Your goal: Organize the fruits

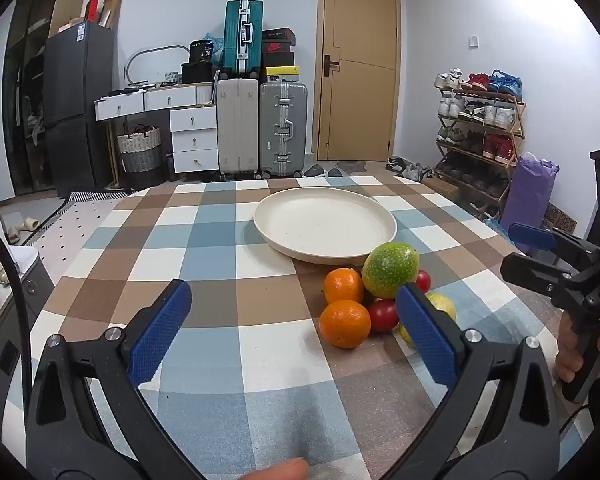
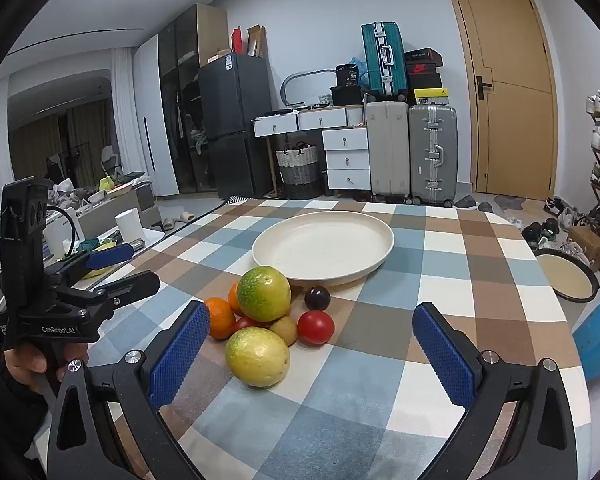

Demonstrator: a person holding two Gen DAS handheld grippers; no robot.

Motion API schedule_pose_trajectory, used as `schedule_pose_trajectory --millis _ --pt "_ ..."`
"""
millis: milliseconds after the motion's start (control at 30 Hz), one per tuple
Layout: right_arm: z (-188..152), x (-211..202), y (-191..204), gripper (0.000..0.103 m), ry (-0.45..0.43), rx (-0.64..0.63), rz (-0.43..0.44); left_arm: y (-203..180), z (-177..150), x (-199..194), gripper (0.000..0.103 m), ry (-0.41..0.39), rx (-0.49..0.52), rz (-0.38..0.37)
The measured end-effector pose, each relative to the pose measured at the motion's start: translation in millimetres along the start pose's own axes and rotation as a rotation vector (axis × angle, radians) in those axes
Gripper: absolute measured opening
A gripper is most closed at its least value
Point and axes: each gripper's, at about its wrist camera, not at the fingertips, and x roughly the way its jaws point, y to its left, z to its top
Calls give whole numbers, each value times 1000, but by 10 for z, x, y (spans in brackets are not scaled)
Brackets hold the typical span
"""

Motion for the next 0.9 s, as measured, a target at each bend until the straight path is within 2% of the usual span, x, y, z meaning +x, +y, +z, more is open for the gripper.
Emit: schedule_pose_trajectory --millis 900 --pt "0 7 -6 103 5 2 -3 -1 -1 1 102 -6 9 6"
